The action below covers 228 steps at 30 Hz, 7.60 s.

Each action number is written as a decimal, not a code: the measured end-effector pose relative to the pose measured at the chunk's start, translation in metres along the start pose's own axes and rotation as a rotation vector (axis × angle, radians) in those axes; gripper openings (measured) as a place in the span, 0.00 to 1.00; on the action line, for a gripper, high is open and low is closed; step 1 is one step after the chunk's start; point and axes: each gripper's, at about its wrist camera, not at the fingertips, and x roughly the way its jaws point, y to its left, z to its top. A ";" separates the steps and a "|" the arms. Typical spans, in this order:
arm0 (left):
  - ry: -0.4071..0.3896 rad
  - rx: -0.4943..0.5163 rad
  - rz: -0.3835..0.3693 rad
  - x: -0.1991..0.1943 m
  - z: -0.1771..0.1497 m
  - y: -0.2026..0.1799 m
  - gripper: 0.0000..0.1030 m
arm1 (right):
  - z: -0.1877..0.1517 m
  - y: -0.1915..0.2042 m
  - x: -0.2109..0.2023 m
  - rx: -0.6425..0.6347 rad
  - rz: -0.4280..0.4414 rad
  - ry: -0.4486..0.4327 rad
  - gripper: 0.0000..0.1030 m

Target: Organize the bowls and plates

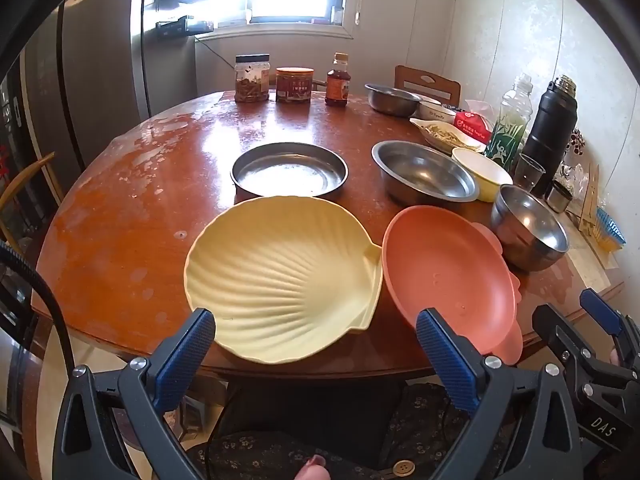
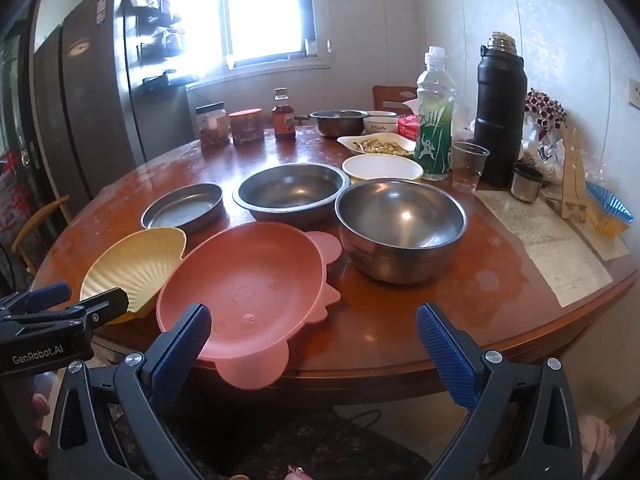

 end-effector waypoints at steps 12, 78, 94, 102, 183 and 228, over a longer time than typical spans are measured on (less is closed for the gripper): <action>0.004 0.001 0.009 -0.001 -0.003 -0.001 0.99 | -0.004 -0.003 0.001 0.021 0.021 0.019 0.99; 0.003 0.007 0.011 -0.006 -0.005 -0.003 0.99 | -0.007 0.003 0.003 0.000 0.019 0.042 0.99; -0.009 -0.071 0.040 -0.010 -0.002 0.034 0.99 | 0.001 0.032 -0.002 -0.021 0.153 0.041 0.99; 0.012 -0.102 0.088 -0.004 0.000 0.058 0.99 | 0.002 0.068 -0.001 -0.103 0.247 0.089 0.99; 0.105 -0.232 0.119 0.027 0.045 0.186 0.27 | 0.083 0.222 0.132 -0.213 0.456 0.310 0.17; 0.111 -0.253 0.131 0.068 0.059 0.225 0.27 | 0.073 0.256 0.181 -0.161 0.411 0.331 0.19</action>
